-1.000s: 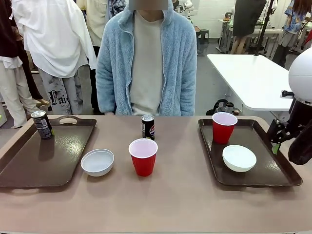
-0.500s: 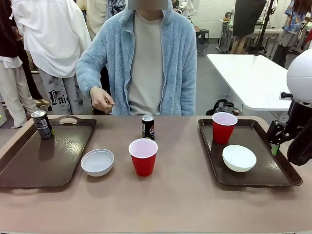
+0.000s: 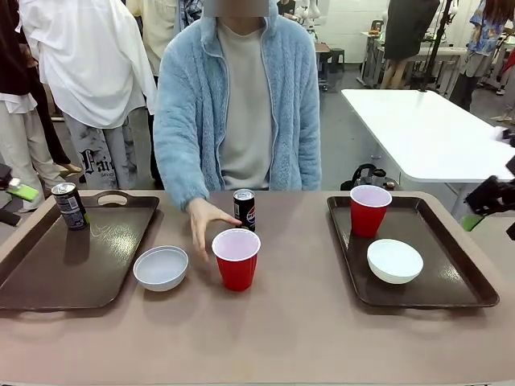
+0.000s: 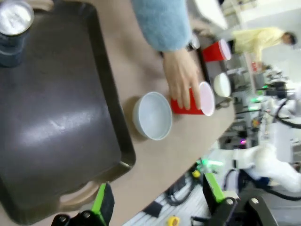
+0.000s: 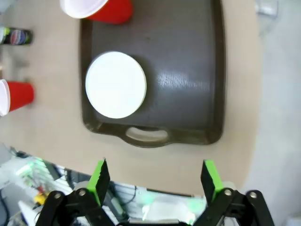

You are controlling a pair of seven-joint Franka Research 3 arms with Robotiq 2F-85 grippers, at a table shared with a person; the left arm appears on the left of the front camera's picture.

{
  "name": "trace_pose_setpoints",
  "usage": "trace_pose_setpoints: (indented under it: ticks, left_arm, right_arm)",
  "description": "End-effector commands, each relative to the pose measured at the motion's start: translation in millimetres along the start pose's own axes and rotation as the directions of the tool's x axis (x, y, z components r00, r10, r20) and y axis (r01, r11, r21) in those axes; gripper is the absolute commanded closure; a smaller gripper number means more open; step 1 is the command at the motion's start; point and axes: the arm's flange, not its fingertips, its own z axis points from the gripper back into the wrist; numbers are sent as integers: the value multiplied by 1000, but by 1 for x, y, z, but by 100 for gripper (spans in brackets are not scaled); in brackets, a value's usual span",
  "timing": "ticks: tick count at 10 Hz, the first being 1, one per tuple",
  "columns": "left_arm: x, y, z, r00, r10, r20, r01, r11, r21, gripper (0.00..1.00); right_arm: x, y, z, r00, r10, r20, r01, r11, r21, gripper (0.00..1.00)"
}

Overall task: Prepare tableware on both trays.
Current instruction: Pick up a Picnic Bowl from the table and place it on a Handle tray.

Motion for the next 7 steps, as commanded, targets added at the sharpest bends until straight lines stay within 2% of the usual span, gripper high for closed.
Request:
trace_pose_setpoints:
  ticks: [1, 2, 3, 4, 6, 7]
  left_arm:
    - [4, -39, -11, 997, -26, -71, 36, 988, 149, 0]
    - [5, -58, -22, 995, -41, -88, 59, 974, 220, 0]
    - [4, -80, -34, 991, -59, -116, 91, 951, 294, 0]
    - [7, -100, -45, 986, -82, -149, 130, 927, 352, 0]
    - [12, -127, -72, 975, -100, -198, 186, 855, 485, 0]
    - [17, -135, -87, 973, -101, -208, 202, 809, 552, 0]
  right_arm:
    - [-22, -23, 12, 984, 174, 42, -179, 947, 265, 0]
    - [-33, -44, 15, 966, 248, 76, -256, 870, 420, 0]
    - [-42, -65, 5, 958, 274, 90, -275, 776, 567, 0]
    - [-46, -76, -7, 955, 291, 48, -250, 711, 658, 0]
    - [-53, -91, -30, 962, 267, 49, -211, 622, 754, 0]
    - [-54, -96, -36, 968, 246, 55, -196, 597, 778, 0]
